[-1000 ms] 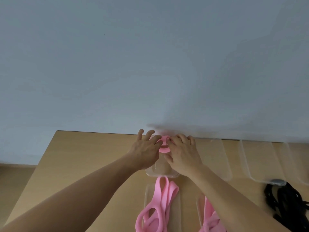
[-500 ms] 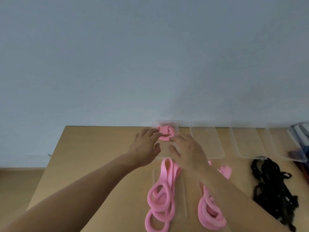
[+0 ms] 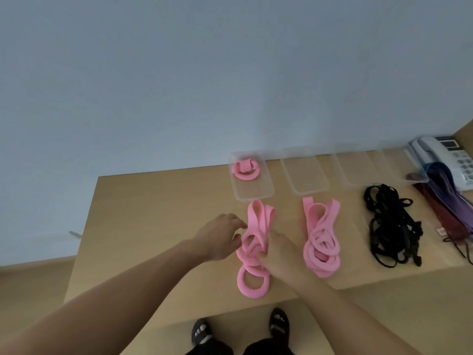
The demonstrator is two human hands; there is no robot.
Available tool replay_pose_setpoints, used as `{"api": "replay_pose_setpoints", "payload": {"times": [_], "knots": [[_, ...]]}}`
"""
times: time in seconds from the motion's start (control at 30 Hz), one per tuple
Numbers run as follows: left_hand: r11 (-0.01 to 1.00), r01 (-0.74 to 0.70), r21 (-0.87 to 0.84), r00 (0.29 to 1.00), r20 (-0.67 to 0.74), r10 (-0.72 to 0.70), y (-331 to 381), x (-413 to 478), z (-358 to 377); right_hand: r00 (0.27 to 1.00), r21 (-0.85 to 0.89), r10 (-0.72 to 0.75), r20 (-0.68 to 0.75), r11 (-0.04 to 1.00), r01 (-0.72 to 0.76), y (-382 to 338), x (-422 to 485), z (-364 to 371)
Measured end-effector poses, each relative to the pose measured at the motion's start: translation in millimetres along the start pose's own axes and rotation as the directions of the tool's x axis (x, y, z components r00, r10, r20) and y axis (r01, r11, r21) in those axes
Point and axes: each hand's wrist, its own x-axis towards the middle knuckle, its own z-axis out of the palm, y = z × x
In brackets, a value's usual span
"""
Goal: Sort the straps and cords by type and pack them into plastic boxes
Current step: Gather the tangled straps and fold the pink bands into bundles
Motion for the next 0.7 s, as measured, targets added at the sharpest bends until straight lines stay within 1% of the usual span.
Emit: {"api": "replay_pose_setpoints", "payload": {"times": [0.07,0.13,0.2,0.27,0.3,0.33,0.4,0.43,0.47,0.5,0.53,0.57,0.6,0.63,0.67,0.7], "knots": [[1.0,0.01,0.015,0.999,0.046,-0.01,1,-2,-2,0.999,0.044,0.044,-0.03,0.998,-0.042,0,3,1],[0.999,0.024,0.035,0.997,0.072,-0.027,2,-4,-6,0.997,0.09,0.077,0.013,0.993,-0.078,-1,5,-3],[0.997,0.035,0.062,0.995,0.087,-0.04,3,-8,-8,0.988,0.198,0.133,0.08,0.969,-0.146,-1,6,-11],[0.995,0.028,0.095,0.992,0.12,-0.039,4,-10,-10,0.969,0.361,0.205,0.137,0.901,-0.242,-2,7,-20],[0.993,0.018,0.118,0.99,0.135,-0.034,5,-11,-12,0.958,0.472,0.235,0.165,0.834,-0.286,-4,7,-26],[0.99,0.007,0.14,0.989,0.144,-0.028,5,-12,-13,0.946,0.593,0.25,0.207,0.736,-0.325,-6,7,-34],[0.987,-0.012,0.162,0.99,0.14,-0.011,8,-14,-17,0.92,0.787,0.231,0.318,0.477,-0.392,-14,7,-51],[0.988,-0.026,0.152,0.992,0.126,0.007,11,-15,-20,0.911,0.842,0.2,0.362,0.348,-0.411,-17,6,-61],[0.992,-0.044,0.119,0.995,0.093,0.033,15,-17,-24,0.908,0.876,0.157,0.388,0.243,-0.416,-20,6,-72],[0.996,-0.063,0.061,0.997,0.036,0.061,21,-19,-29,0.912,0.897,0.11,0.396,0.168,-0.41,-23,4,-86],[0.996,-0.087,-0.007,0.995,-0.045,0.087,28,-21,-35,0.919,0.91,0.067,0.39,0.122,-0.395,-25,2,-100],[0.991,-0.115,-0.061,0.985,-0.138,0.106,35,-22,-43,0.927,0.921,0.03,0.374,0.105,-0.375,-27,0,-114],[0.986,-0.139,-0.095,0.967,-0.225,0.115,42,-24,-52,0.936,0.93,0.001,0.351,0.111,-0.349,-29,-2,-128],[0.98,-0.152,-0.125,0.95,-0.292,0.11,51,-25,-62,0.948,0.938,-0.014,0.317,0.151,-0.311,-31,-4,-142],[0.971,-0.161,-0.174,0.937,-0.338,0.094,59,-25,-72,0.965,0.939,-0.015,0.261,0.235,-0.251,-33,-7,-155],[0.952,-0.17,-0.253,0.93,-0.362,0.07,68,-26,-81,0.985,0.915,-0.014,0.173,0.372,-0.155,-35,-9,-167]]}}
